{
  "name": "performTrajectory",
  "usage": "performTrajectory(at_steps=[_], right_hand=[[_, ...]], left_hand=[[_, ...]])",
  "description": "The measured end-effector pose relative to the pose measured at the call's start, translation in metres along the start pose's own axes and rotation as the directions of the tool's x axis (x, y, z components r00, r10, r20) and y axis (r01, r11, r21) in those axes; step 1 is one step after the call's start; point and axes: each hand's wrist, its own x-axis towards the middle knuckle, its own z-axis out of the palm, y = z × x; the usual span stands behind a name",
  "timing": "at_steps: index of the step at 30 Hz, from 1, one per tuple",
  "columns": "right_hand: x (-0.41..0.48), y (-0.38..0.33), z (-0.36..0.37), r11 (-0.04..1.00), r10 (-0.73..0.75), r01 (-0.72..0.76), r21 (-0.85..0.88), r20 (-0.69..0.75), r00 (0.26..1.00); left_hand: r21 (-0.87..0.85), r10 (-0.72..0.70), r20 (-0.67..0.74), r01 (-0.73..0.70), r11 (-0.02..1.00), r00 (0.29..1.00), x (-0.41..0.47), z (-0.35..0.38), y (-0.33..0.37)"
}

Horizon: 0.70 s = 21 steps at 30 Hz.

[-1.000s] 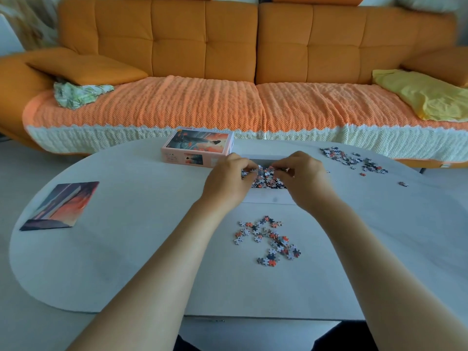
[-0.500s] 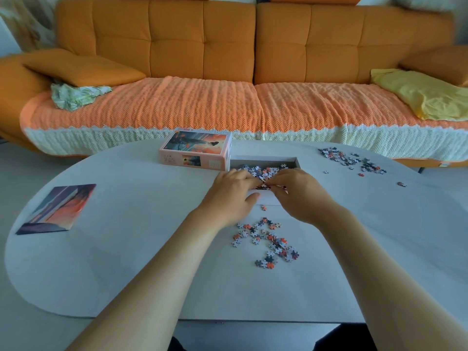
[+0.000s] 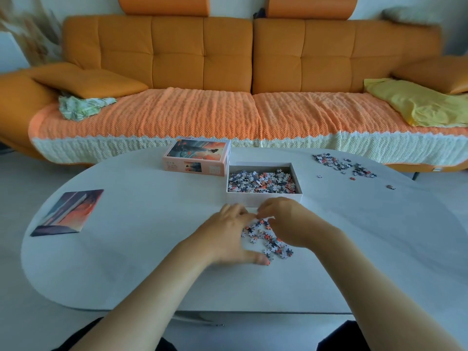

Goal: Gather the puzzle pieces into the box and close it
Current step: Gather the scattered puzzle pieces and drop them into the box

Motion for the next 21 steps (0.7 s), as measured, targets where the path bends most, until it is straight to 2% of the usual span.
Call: performTrajectory(at_steps=[3, 6, 8, 12, 14, 16, 21], right_hand=[[-0.007, 0.001, -0.002, 1.000, 0.027, -0.026, 0.014, -0.007, 1.000], [-0.020, 0.006, -0.009, 0.989, 0.076, -0.073, 0.127, -0.017, 0.997], [-0.028, 0.009, -0.015, 0.981, 0.087, -0.082, 0.175, -0.018, 0.996], [-0.039, 0.015, -0.022, 0.976, 0.167, -0.187, 0.109, 0.174, 0.971], [-0.040, 0.014, -0.022, 0.970, 0.198, -0.223, 0.097, 0.215, 0.956], [-0.037, 0.012, -0.020, 0.967, 0.204, -0.228, 0.116, 0.189, 0.960], [-0.026, 0.001, -0.011, 0.945, 0.247, -0.260, 0.199, 0.089, 0.965]], left_hand=[[0.030, 0.011, 0.004, -0.011, 0.999, 1.000, -0.004, 0.010, 0.007], [-0.109, -0.009, -0.019, 0.007, 0.994, 1.000, -0.002, 0.014, 0.008], [-0.139, -0.021, -0.006, 0.020, 0.990, 1.000, -0.001, 0.014, 0.007], [-0.100, -0.046, -0.008, 0.045, 0.994, 0.999, 0.001, 0.013, 0.013], [-0.064, -0.039, -0.030, 0.037, 0.997, 0.999, 0.004, 0.015, 0.017], [-0.067, -0.019, -0.057, 0.015, 0.998, 0.998, 0.008, 0.017, 0.020], [-0.200, -0.025, -0.076, 0.009, 0.980, 0.997, 0.016, 0.012, 0.011]])
